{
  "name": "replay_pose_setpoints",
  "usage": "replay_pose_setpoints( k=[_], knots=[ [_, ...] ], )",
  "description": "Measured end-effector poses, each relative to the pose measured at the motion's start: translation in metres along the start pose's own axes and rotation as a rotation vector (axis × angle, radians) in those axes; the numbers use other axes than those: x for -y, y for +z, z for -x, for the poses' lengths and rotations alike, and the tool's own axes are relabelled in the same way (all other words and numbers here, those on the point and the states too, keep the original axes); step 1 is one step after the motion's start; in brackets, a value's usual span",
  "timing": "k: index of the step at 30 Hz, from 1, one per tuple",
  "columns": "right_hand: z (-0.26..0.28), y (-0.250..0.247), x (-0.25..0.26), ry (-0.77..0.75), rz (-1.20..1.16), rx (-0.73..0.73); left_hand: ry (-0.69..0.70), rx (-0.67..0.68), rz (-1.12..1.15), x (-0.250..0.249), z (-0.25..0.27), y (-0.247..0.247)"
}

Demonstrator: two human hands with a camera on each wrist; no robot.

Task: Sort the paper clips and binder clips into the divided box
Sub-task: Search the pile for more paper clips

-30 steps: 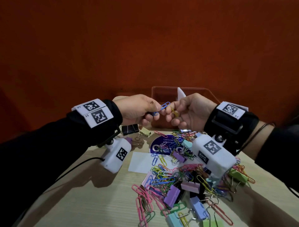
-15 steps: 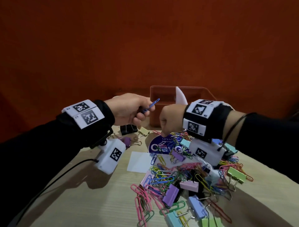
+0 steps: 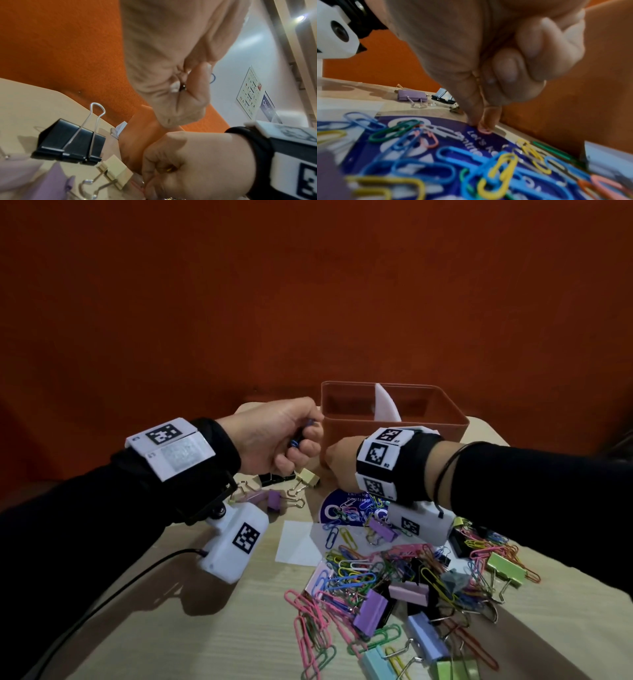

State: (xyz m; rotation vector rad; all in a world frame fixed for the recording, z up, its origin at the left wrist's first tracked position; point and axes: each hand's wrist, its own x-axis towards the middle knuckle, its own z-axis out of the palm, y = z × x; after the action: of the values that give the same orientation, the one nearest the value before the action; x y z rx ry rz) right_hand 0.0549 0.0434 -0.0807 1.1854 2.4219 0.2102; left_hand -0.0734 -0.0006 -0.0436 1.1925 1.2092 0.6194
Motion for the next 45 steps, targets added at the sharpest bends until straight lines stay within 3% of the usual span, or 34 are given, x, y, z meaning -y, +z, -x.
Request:
replay_pose_setpoints(
  k=[5, 11, 13, 17, 20, 27, 33, 45],
  knots=[
    [-0.001, 0.014, -0.002, 0.019, 0.072, 0.076, 0.005, -0.055, -0.095, 0.002, 0.003, 0.003],
    [0.016, 0.004, -0.019, 0.034, -0.224, -0.05, -0.007, -0.06, -0.202, 0.006, -0.002, 0.001],
    [0.023, 0.007, -0.028, 0.051, -0.301, -0.022, -0.016, -0.047, -0.274, 0.008, -0.004, 0.005],
    [0.031, 0.014, -0.043, 0.083, -0.41, -0.046, 0.061, -0.133, -0.686, 0.013, -0.01, 0.017],
    [0.038, 0.016, -0.046, 0.055, -0.342, -0.044, 0.182, -0.16, -1.0, 0.017, -0.016, 0.025],
    [0.044, 0.014, -0.04, 0.002, -0.189, -0.002, 0.25, -0.252, -1.36, 0.016, -0.035, 0.048],
    [0.042, 0.015, -0.037, 0.012, -0.192, -0.032, 0.183, -0.23, -1.456, 0.012, -0.044, 0.058],
    [0.042, 0.028, -0.04, -0.025, -0.304, -0.063, 0.174, -0.128, -1.386, 0.023, -0.048, 0.047]
  ],
)
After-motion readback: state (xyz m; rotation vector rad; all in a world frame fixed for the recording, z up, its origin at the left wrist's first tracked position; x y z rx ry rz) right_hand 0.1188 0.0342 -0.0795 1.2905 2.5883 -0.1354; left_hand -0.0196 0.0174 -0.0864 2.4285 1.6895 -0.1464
